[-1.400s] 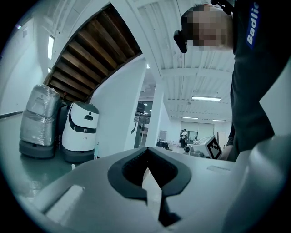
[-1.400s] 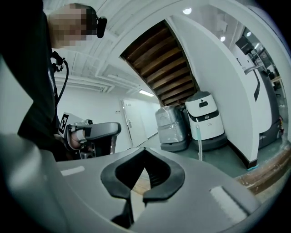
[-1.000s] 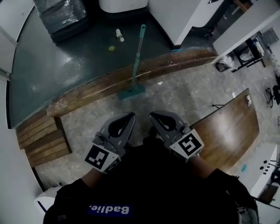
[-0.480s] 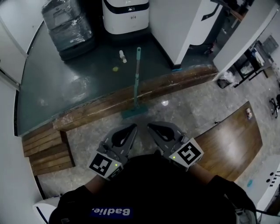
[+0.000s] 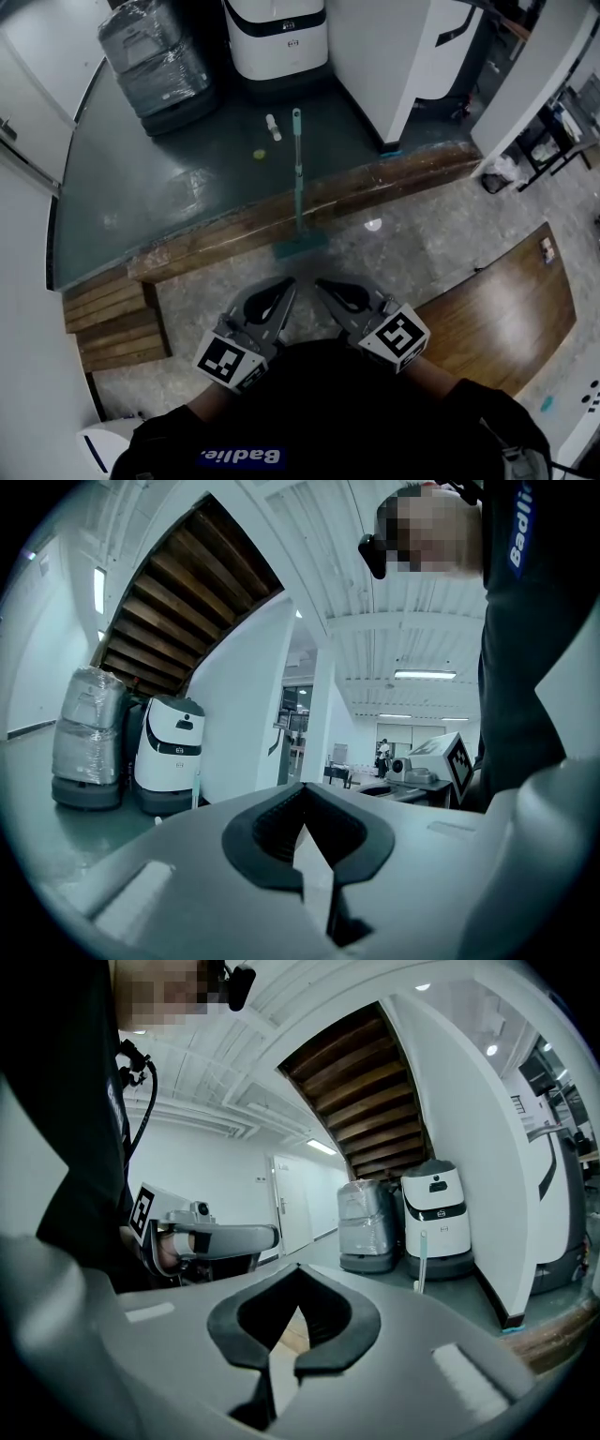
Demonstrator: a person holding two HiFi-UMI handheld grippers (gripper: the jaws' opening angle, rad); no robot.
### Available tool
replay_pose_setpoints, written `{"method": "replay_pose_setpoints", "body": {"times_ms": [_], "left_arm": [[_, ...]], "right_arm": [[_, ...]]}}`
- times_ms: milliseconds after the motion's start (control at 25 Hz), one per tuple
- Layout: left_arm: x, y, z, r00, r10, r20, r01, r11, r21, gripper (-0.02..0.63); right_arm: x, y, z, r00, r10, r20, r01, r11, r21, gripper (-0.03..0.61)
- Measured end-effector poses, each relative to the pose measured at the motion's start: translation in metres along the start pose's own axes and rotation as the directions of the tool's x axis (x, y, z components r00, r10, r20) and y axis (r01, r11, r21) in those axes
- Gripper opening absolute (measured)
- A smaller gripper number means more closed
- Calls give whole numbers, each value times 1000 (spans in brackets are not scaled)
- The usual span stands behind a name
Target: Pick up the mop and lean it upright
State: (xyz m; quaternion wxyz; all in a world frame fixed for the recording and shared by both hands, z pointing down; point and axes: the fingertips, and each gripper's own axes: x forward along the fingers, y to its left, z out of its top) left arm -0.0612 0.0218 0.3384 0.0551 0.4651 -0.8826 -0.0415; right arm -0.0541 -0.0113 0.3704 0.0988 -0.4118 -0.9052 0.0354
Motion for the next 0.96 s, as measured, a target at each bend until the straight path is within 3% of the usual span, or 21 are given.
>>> {"method": "replay_pose_setpoints", "body": {"times_ms": [960], "left_arm": [[-5, -5, -2, 1000, 20, 18, -20, 1000, 5, 20]], "right_arm": [[-1, -1, -11, 999, 19, -27, -19, 1000, 5, 3]]}}
